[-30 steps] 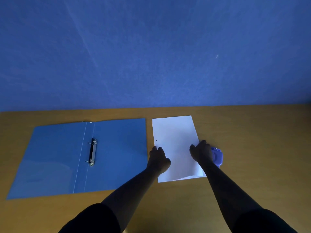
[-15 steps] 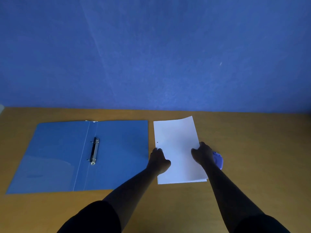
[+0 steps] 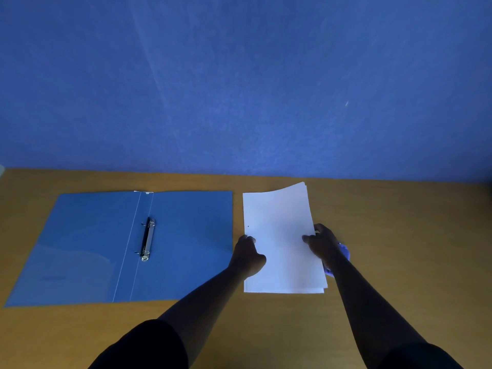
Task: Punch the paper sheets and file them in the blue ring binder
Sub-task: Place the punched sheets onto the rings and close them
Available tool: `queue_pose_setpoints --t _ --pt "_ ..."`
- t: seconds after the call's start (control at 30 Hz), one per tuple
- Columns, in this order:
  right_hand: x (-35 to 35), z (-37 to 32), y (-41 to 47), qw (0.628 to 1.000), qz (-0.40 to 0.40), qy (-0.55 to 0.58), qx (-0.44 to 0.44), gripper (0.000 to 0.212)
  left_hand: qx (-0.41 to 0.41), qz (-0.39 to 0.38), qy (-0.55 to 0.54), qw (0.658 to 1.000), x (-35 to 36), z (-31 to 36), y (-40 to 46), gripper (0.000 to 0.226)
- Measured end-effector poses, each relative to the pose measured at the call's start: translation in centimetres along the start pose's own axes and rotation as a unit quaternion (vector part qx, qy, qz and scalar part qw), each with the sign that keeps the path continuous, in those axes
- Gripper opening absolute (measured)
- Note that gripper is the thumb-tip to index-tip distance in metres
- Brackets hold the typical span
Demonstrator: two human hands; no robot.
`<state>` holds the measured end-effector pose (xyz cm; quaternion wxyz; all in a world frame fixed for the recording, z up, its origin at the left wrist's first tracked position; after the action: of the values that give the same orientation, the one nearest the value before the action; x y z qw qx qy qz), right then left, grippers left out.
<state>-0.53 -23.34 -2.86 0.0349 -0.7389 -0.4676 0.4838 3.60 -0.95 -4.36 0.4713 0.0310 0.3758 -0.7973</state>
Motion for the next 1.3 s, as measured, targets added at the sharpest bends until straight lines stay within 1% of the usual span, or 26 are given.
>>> queue_pose_setpoints --t 0.1,0.17,0.23,0.3,0.37,0.4,0.47,0.53,0.63,0.73,0.77,0.83,0.87,0.97,1.07,1.17,1.3 --pt "-0.3 0.0 0.0 0.999 -0.009 0.033 -0.030 0.030 -0.002 0.029 -0.019 0.999 -1.2 -0.4 0.2 0.065" --pt "-0.8 -0.2 -0.2 0.996 -0.018 0.075 -0.047 0.027 0.017 0.069 -0.025 0.997 -2.5 -0.3 0.2 0.053" --pt "-1.4 -0.7 -0.8 0.990 -0.028 0.126 -0.062 0.023 0.017 0.097 -0.068 0.993 -3.7 -0.4 0.1 0.043" --pt "-2.0 -1.4 -1.7 0.980 -0.038 0.176 -0.079 0.020 0.004 0.088 -0.136 0.987 -4.5 -0.8 0.3 0.046" --pt "-2.3 -2.1 -2.5 0.972 -0.049 0.209 -0.096 0.020 -0.003 0.053 -0.230 0.972 -5.2 -1.0 0.5 0.049" --pt "-2.3 -2.5 -2.8 0.968 -0.054 0.220 -0.104 0.020 -0.002 0.038 -0.273 0.961 -5.6 -1.0 0.5 0.047" --pt "-2.0 -3.6 -3.6 0.965 -0.057 0.225 -0.125 0.020 0.025 0.038 -0.323 0.945 -7.0 -0.3 0.0 0.031" --pt "-1.4 -5.1 -4.5 0.965 -0.051 0.211 -0.147 0.020 0.074 0.080 -0.311 0.944 -9.1 0.1 -0.7 0.021" --pt "0.2 -8.1 -6.0 0.964 -0.027 0.194 -0.178 0.019 0.143 0.166 -0.211 0.953 -12.9 0.3 -2.2 0.007" --pt "2.9 -11.2 -7.4 0.959 -0.026 0.186 -0.212 0.024 0.188 0.248 -0.166 0.936 -17.0 0.0 -4.0 0.018" --pt "3.8 -12.2 -7.9 0.957 -0.022 0.181 -0.225 0.027 0.196 0.266 -0.168 0.929 -18.2 -0.1 -4.5 0.016" --pt "5.3 -13.9 -8.9 0.954 -0.012 0.171 -0.247 0.030 0.208 0.293 -0.174 0.917 -20.1 -0.7 -5.3 0.003" --pt "6.1 -14.7 -9.4 0.951 -0.009 0.168 -0.258 0.032 0.212 0.303 -0.182 0.911 -20.9 -1.1 -5.6 0.006" --pt "8.7 -16.2 -10.9 0.947 -0.005 0.158 -0.278 0.033 0.207 0.314 -0.193 0.906 -23.0 -2.9 -5.9 0.015" --pt "10.8 -16.4 -11.6 0.949 -0.006 0.158 -0.272 0.036 0.175 0.285 -0.178 0.925 -23.5 -5.0 -5.0 0.025" --pt "12.5 -15.9 -11.8 0.956 0.007 0.155 -0.250 0.039 0.161 0.270 -0.172 0.934 -23.4 -6.2 -4.5 0.023" --pt "13.7 -15.0 -11.9 0.964 0.034 0.149 -0.218 0.036 0.159 0.259 -0.169 0.938 -22.9 -6.7 -4.3 0.018"
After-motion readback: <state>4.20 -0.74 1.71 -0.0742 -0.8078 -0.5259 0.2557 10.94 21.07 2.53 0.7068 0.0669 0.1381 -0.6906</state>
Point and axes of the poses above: each hand's wrist, its own y-axis towards the middle knuckle, its own x-axis out of the palm, z = x × y, the point moved 6 cm from there along y, towards the middle knuckle, and after that the axes turned 9 degrees about -y, right-handed, at the moved point
